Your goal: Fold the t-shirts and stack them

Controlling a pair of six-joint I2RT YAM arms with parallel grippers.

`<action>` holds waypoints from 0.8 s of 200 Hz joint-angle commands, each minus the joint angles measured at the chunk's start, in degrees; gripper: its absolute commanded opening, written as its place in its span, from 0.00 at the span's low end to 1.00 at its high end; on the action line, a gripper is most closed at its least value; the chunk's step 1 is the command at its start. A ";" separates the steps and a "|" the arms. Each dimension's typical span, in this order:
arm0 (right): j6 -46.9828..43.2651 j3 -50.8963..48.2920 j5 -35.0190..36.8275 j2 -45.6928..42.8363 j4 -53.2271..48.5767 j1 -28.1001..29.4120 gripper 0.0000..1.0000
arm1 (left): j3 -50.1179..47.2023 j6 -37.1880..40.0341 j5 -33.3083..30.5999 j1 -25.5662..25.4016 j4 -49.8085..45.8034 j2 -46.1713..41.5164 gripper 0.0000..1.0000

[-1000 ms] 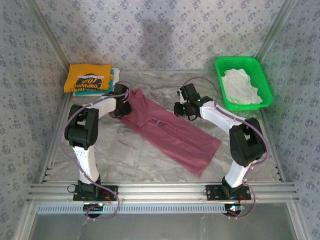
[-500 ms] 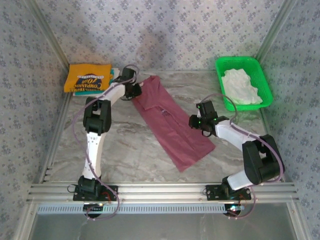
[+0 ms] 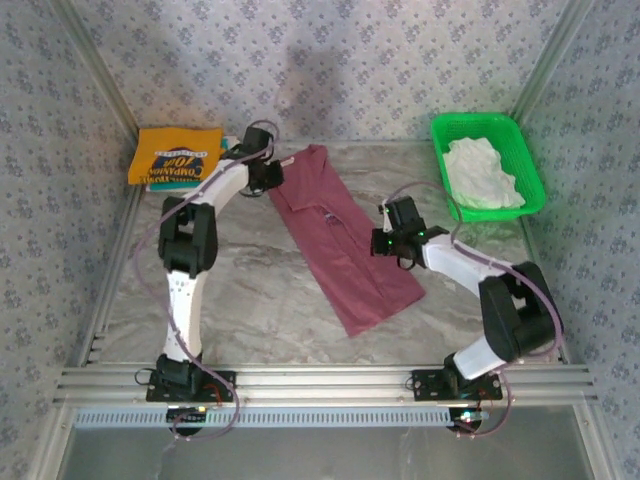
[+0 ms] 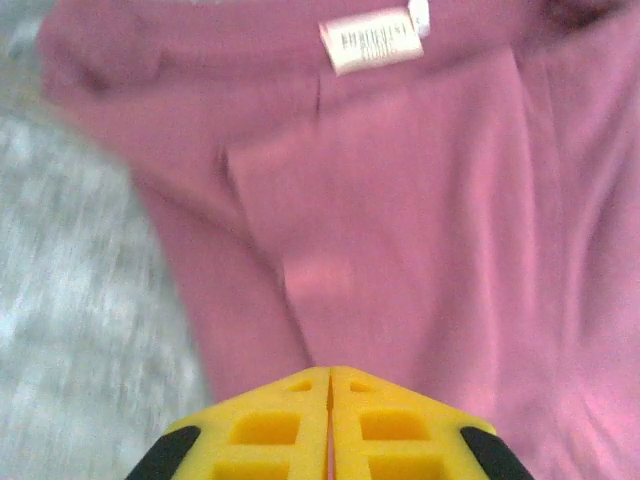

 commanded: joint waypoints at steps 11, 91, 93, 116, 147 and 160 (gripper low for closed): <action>-2.70 5.34 -1.44 6.87 -4.60 -0.25 0.00 | -16.83 -3.88 -2.90 -4.74 13.22 -12.70 0.00; -0.44 9.90 -0.48 16.12 -8.21 -2.14 0.00 | -14.20 -6.26 -0.99 -6.24 9.82 -3.30 0.00; -0.42 9.77 -0.56 16.13 -8.25 -2.08 0.00 | -13.84 -6.19 -0.98 -6.24 9.62 -2.97 0.00; 0.35 8.19 -0.88 15.97 -8.40 -1.38 0.00 | -9.88 -5.72 -1.37 -5.97 7.85 0.48 0.00; 3.69 5.34 -1.94 15.69 -7.93 -0.46 0.00 | -5.96 -4.91 -1.49 -5.11 5.47 4.12 0.00; 6.05 4.23 -2.18 15.35 -7.69 0.49 0.00 | -4.87 -3.98 -1.32 -4.79 5.33 5.07 0.00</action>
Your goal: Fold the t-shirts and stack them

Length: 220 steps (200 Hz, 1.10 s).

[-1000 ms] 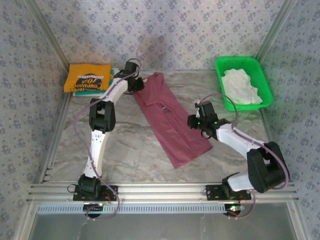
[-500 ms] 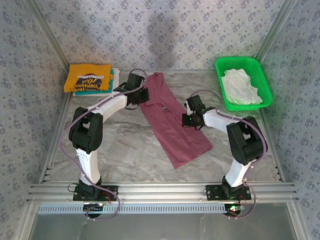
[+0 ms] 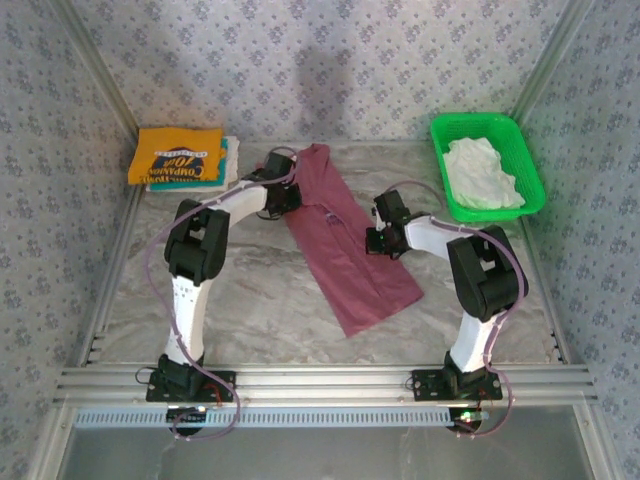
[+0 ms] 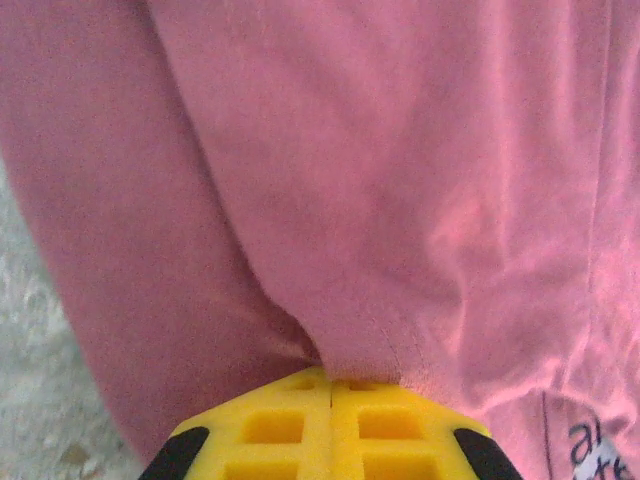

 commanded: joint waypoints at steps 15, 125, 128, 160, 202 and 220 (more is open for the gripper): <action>7.97 -4.86 -1.23 0.43 -3.77 3.50 0.00 | 4.97 3.25 0.05 1.29 -4.43 3.87 0.00; 27.28 -0.75 -3.80 0.57 2.15 15.28 0.13 | 20.78 11.74 2.23 3.86 -9.38 12.13 0.00; 27.05 -0.79 -3.55 0.15 2.22 15.05 0.14 | 19.83 11.45 1.91 3.86 -8.57 11.65 0.00; 22.60 -0.41 -0.04 -3.83 -0.30 11.53 0.17 | 13.49 7.55 1.68 4.13 -5.11 9.11 0.00; 12.25 6.67 0.63 -2.58 -4.95 9.02 0.19 | 8.79 6.48 -0.01 4.57 -2.67 6.01 0.00; 9.39 12.02 1.85 0.08 -7.13 8.99 0.19 | 6.75 5.77 -1.08 4.57 -1.33 2.79 0.00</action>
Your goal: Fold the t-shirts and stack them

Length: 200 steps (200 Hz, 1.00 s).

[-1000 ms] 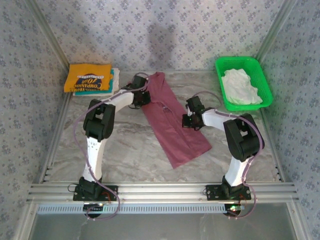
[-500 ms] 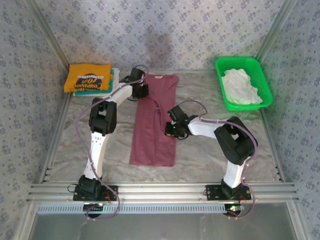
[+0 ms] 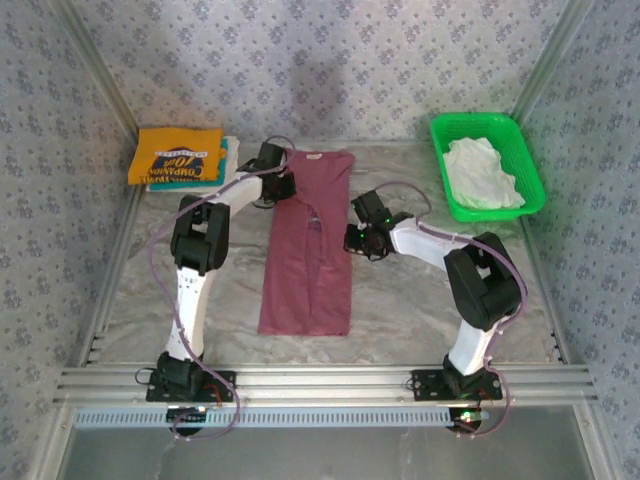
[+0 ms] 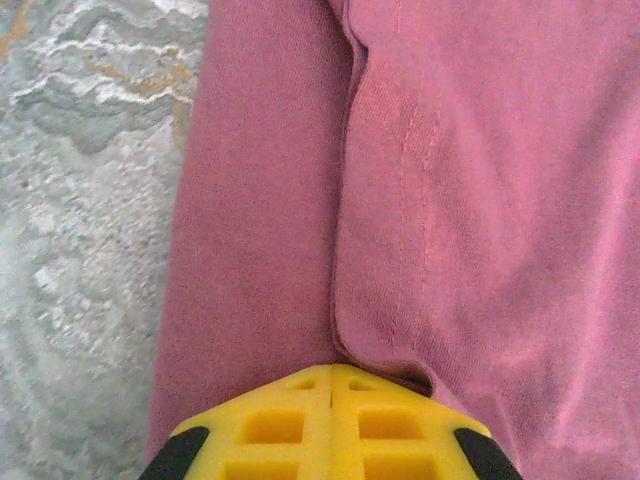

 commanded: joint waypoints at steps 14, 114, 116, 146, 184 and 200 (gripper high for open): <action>-8.02 10.23 3.29 4.86 -5.75 0.50 0.19 | -5.73 -2.02 -3.09 0.59 0.77 -7.65 0.12; -12.19 39.94 5.89 28.76 -20.33 0.57 0.07 | -38.79 -5.09 -8.80 -1.71 13.10 -34.69 0.34; -12.19 40.29 5.88 29.04 -20.29 0.54 0.06 | -39.10 -5.07 -8.91 -1.80 13.17 -34.87 0.35; -12.52 47.52 5.59 34.84 -23.14 -0.25 0.06 | -42.64 -4.42 -9.19 -2.30 13.32 -34.85 0.33; -7.28 51.33 4.47 39.52 -23.36 -3.27 0.03 | -42.66 -3.74 -9.97 -2.14 13.26 -32.81 0.31; -4.53 51.41 4.23 40.39 -22.76 -4.74 0.02 | -40.89 -4.01 -9.41 -1.58 12.56 -30.80 0.30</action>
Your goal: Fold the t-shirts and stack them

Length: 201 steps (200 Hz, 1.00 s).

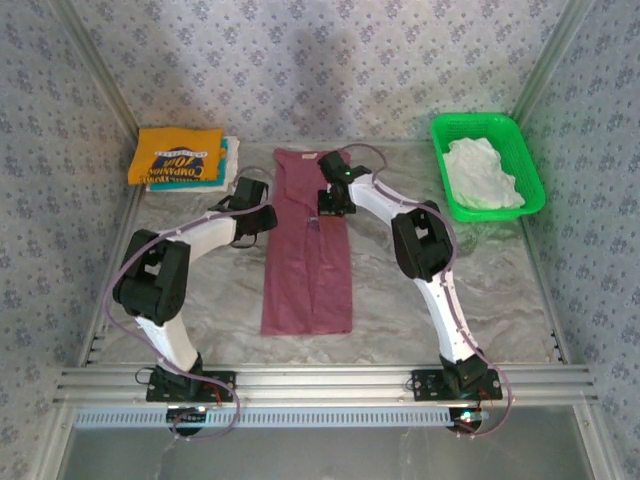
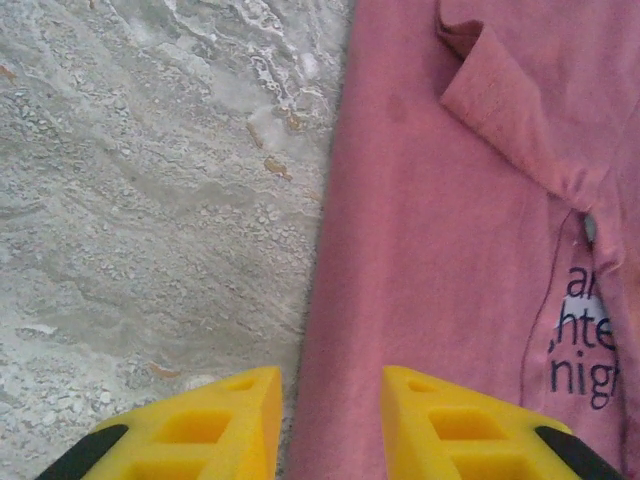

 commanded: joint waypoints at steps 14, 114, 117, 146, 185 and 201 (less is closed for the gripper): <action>6.15 0.86 -0.04 4.39 -2.23 -4.09 0.02 | 4.03 0.34 0.28 1.18 -0.18 4.15 0.29; 5.20 9.89 -1.80 9.45 -3.77 -8.81 0.04 | 8.87 1.57 -0.04 1.28 -1.37 6.50 0.28; 5.34 10.18 -1.94 9.56 -3.77 -8.89 0.04 | 8.94 1.66 -0.17 1.28 -1.45 6.37 0.28; 6.37 11.49 -4.77 8.41 -4.18 -8.82 0.09 | 8.89 1.68 -0.48 1.62 -2.59 3.99 0.29; 5.11 2.10 -9.44 -5.59 -0.64 -7.49 0.19 | 3.23 -0.02 2.04 1.33 -1.26 -4.46 0.31; 4.75 -6.82 -10.31 -14.79 4.88 -7.10 0.25 | -1.10 -0.30 3.44 0.38 0.30 -9.71 0.34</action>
